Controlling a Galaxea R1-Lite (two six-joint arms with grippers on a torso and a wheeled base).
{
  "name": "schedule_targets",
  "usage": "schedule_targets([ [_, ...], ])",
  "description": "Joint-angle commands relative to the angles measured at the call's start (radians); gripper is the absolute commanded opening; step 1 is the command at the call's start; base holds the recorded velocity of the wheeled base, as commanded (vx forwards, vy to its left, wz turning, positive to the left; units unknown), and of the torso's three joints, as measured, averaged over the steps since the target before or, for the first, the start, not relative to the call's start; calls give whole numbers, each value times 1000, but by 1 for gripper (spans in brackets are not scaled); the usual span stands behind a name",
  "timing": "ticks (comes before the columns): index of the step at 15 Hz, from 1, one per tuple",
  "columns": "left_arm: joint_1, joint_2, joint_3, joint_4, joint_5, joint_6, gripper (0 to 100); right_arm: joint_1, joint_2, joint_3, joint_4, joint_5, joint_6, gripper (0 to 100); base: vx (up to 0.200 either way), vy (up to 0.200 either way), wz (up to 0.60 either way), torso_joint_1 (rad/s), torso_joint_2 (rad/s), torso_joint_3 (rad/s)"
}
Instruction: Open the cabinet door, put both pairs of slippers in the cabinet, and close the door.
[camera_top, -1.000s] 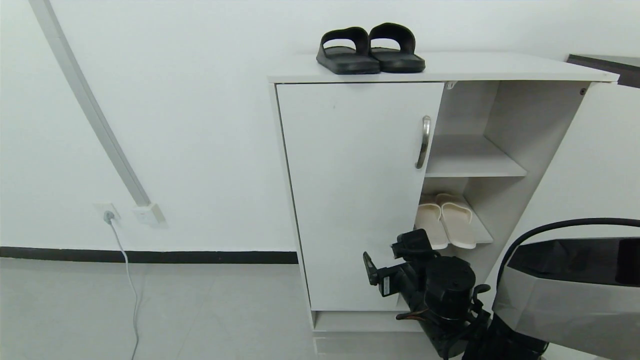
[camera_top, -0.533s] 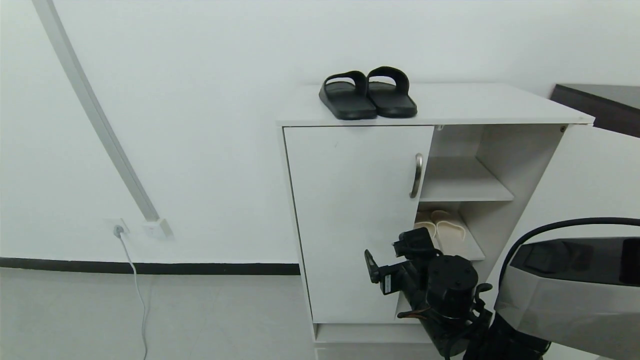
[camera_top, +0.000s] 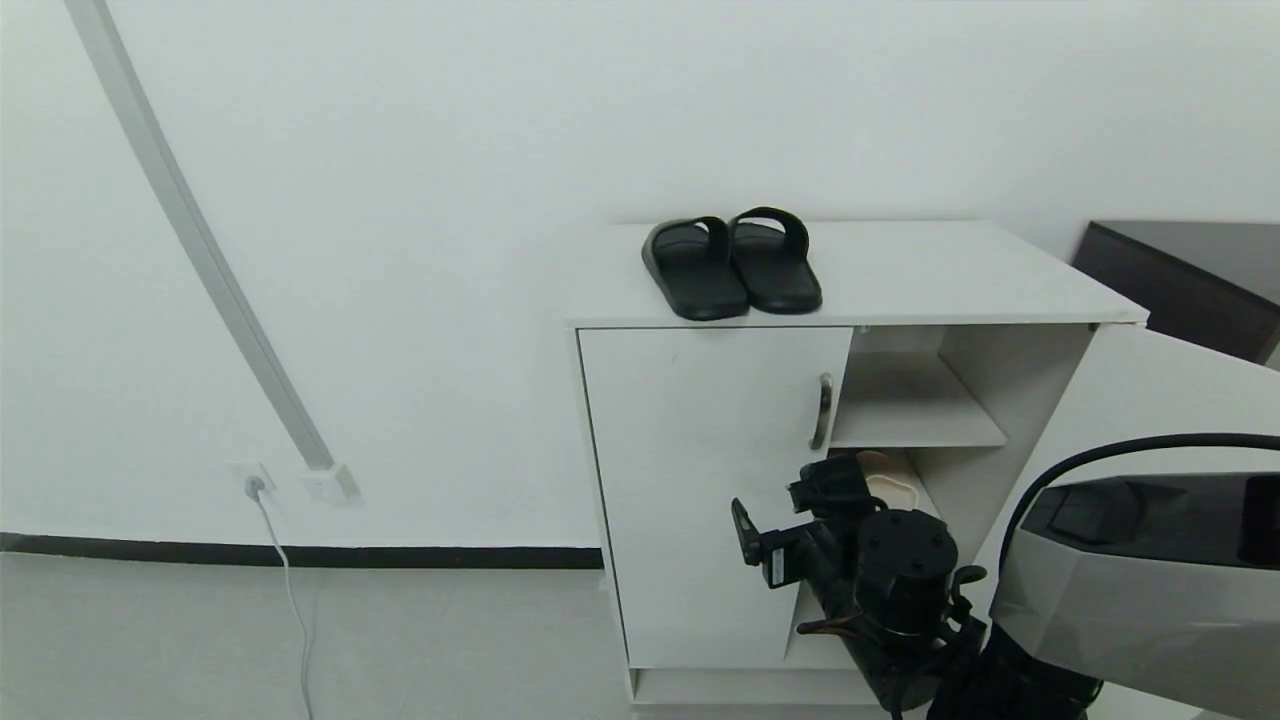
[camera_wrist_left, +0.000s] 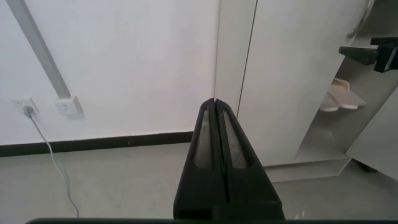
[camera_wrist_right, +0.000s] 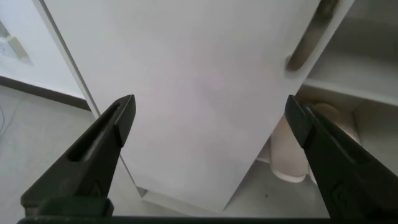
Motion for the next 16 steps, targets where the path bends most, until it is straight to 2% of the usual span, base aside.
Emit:
schedule_targets([
  [1, 0, 2, 0, 0, 0, 0, 0, 1, 0, -3, -1, 0, -1, 100, 0, 0, 0, 183, -491, -315],
  [16, 0, 1, 0, 0, 0, 2, 0, 1, 6, 2, -1, 22, -1, 100, 0, 0, 0, 227, -547, -317],
])
